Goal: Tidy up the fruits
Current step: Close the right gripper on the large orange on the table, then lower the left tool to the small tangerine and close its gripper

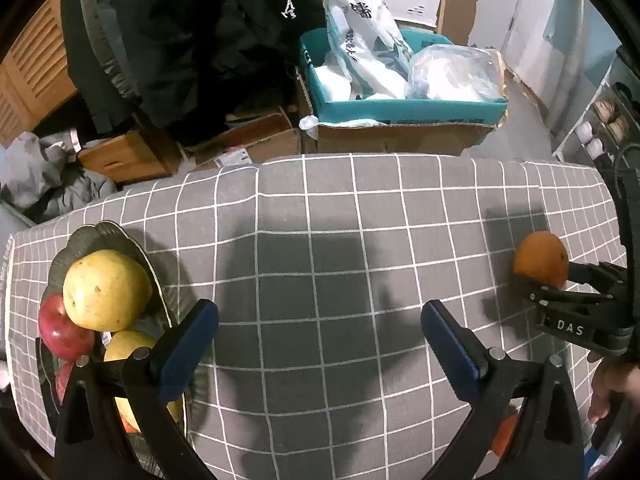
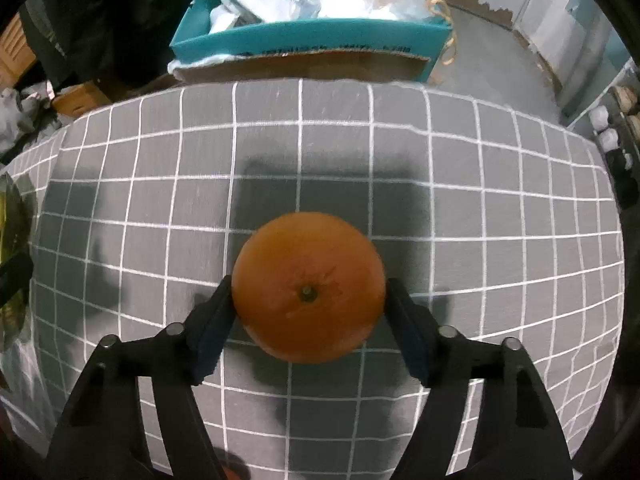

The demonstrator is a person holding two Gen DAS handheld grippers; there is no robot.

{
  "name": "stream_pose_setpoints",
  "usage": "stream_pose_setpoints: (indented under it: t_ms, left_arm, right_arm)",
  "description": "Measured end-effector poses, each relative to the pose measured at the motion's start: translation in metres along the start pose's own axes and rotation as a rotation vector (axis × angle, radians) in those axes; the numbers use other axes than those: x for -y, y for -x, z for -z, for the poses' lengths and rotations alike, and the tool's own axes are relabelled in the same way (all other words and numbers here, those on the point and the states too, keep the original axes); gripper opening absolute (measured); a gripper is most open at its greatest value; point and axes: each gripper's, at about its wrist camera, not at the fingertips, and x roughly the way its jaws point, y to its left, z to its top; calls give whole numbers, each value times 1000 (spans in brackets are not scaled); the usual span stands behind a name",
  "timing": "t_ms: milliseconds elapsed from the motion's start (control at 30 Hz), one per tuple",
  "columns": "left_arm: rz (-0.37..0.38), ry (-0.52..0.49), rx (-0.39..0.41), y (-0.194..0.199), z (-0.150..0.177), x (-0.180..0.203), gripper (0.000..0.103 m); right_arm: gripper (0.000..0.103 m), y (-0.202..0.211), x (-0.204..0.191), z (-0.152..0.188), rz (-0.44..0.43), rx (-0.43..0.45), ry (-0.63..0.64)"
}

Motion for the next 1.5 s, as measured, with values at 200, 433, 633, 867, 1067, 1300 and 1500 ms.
stream_pose_setpoints:
  t_ms: [200, 433, 633, 867, 1067, 1300, 1500]
  left_arm:
    - [22, 1, 3, 7, 4, 3, 102]
    - [66, -11, 14, 22, 9, 15, 102]
    - [102, -38, 21, 37, 20, 31, 102]
    - [135, -97, 18, 50, 43, 53, 102]
    - [172, -125, -6, 55, 62, 72, 102]
    - [196, -192, -43, 52, 86, 104, 102]
    - [225, -212, -87, 42, 101, 124, 102]
  right_arm:
    - [66, 7, -2, 8, -6, 14, 6]
    - [66, 30, 4, 28, -6, 45, -8]
    - [66, 57, 14, 48, 1, 79, -24]
    - [66, 89, 23, 78, 2, 117, -33]
    - [66, 101, 36, 101, 2, 126, -57]
    - [66, 104, 52, 127, -2, 120, -94]
    - [66, 104, 64, 140, 3, 114, -119]
